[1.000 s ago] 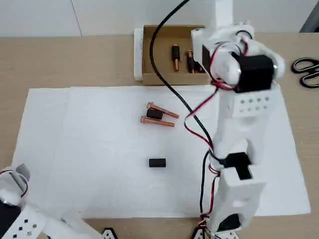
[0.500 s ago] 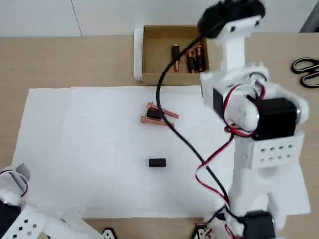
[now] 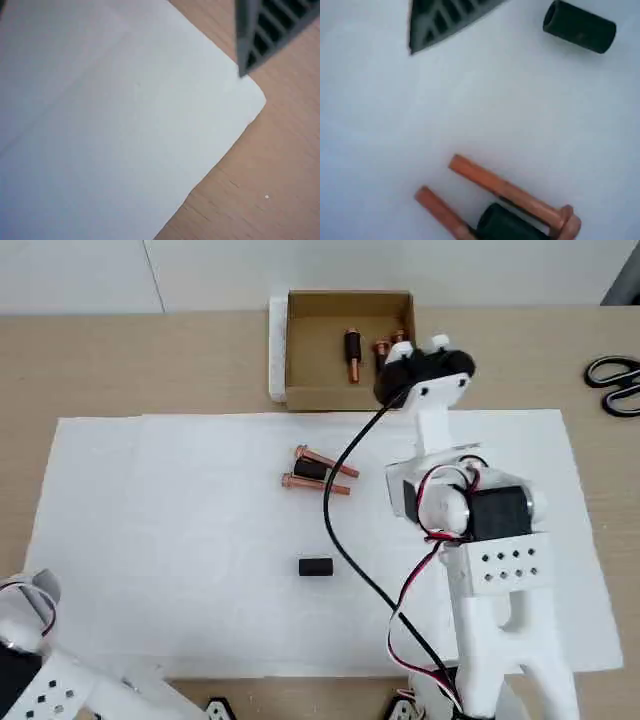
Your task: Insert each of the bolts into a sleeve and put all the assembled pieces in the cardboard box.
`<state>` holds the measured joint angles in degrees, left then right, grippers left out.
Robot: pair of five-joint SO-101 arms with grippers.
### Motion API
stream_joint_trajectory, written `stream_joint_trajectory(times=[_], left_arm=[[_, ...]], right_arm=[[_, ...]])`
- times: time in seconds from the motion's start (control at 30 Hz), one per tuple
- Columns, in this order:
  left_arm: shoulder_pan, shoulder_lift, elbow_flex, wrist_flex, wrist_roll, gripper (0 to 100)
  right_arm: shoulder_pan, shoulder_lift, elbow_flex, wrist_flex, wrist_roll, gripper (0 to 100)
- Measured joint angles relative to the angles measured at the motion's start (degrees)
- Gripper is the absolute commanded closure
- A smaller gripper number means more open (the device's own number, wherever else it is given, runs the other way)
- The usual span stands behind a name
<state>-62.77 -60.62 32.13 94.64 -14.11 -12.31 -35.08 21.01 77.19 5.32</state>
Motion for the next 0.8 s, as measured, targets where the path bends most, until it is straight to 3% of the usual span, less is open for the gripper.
stream_joint_trajectory(times=[0.43, 0.8], left_arm=[[0.0, 0.0, 0.0, 0.5, 0.0, 69], [0.0, 0.0, 0.0, 0.5, 2.2, 69]], right_arm=[[-22.8, 4.9, 6.9, 5.2, 31.0, 78.3], [-24.6, 11.6, 7.0, 5.4, 36.8, 78.3]])
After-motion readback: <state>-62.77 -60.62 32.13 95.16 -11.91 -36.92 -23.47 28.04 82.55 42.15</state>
